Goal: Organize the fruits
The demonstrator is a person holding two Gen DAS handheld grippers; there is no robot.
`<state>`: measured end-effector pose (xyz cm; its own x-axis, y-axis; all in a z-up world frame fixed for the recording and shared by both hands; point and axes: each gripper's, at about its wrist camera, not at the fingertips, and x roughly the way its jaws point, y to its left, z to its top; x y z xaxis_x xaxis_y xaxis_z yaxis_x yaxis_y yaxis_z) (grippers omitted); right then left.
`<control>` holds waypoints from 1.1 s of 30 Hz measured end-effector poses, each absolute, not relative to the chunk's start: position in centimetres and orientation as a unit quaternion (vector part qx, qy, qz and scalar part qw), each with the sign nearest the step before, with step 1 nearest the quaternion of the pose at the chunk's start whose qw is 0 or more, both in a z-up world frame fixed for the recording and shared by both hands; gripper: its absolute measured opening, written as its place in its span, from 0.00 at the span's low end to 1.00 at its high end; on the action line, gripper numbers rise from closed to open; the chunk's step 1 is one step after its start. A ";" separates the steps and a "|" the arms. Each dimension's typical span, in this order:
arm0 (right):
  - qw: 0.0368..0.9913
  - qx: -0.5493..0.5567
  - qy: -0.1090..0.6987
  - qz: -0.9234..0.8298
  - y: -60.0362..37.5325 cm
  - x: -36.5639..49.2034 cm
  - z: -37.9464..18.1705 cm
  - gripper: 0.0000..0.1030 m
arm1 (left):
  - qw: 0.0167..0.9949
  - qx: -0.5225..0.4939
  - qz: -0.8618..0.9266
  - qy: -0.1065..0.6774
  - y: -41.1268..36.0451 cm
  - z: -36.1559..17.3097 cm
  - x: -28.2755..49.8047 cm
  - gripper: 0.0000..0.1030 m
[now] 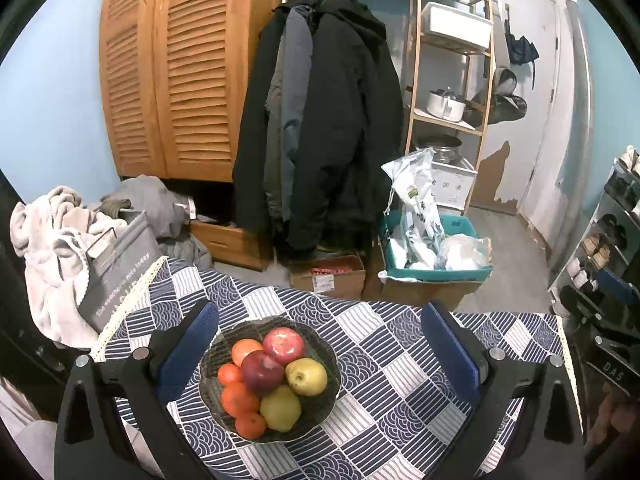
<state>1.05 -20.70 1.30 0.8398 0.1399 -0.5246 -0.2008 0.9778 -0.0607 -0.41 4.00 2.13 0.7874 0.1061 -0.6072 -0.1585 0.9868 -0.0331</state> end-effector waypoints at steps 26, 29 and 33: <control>0.957 -0.059 0.270 0.090 -20.4 1.2 1.3 0.83 | 0.943 -0.043 0.072 0.323 3.2 2.1 -0.4 0.99; 0.957 -0.059 0.270 0.090 -20.4 1.2 1.3 0.83 | 0.943 -0.041 0.073 0.323 3.2 2.1 -0.4 0.99; 0.957 -0.059 0.270 0.090 -20.4 1.2 1.3 0.83 | 0.943 -0.040 0.072 0.322 3.3 2.1 -0.4 0.99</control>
<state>1.23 -20.40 1.34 0.8378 0.1403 -0.5277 -0.2042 0.9768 -0.0645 -0.45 3.25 2.15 0.7827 0.1108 -0.6124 -0.1620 0.9864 -0.0287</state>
